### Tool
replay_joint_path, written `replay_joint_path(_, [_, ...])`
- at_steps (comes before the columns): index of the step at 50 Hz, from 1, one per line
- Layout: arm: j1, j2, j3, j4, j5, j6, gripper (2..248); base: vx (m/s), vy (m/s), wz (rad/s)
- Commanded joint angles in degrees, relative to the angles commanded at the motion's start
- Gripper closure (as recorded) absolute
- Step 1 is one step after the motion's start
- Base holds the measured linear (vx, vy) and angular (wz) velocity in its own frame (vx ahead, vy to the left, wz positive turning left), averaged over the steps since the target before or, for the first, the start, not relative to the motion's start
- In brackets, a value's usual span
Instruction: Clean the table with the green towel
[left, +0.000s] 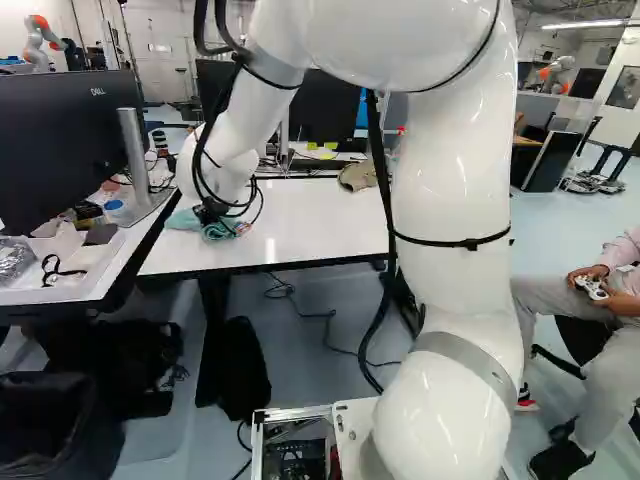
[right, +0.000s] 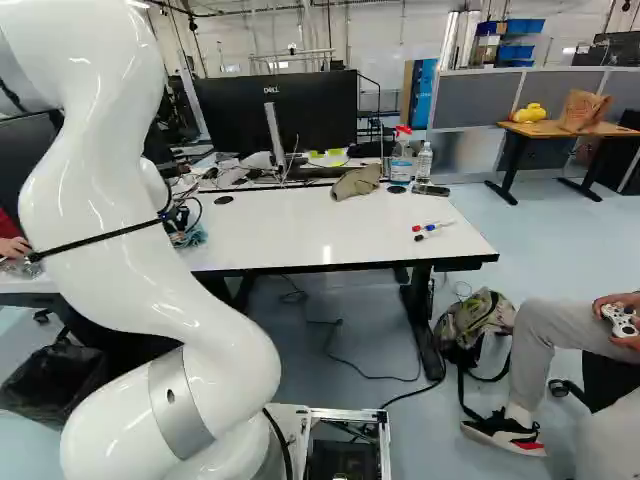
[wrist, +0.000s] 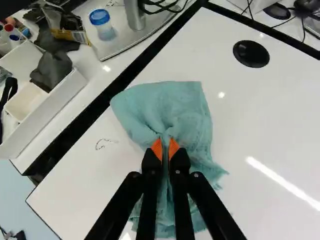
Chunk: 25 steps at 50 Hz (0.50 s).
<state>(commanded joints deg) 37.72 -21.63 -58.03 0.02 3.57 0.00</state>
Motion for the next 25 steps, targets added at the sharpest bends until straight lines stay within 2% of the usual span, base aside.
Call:
replay_joint_path(11, [-2.00, -0.08, -0.09, 0.00, 0.00, 0.00, 215, 0.000, 0.000, 0.000])
replay_joint_path(25, [-3.41, 2.65, 3.33, 0.00, 0.00, 0.00, 215, 0.000, 0.000, 0.000])
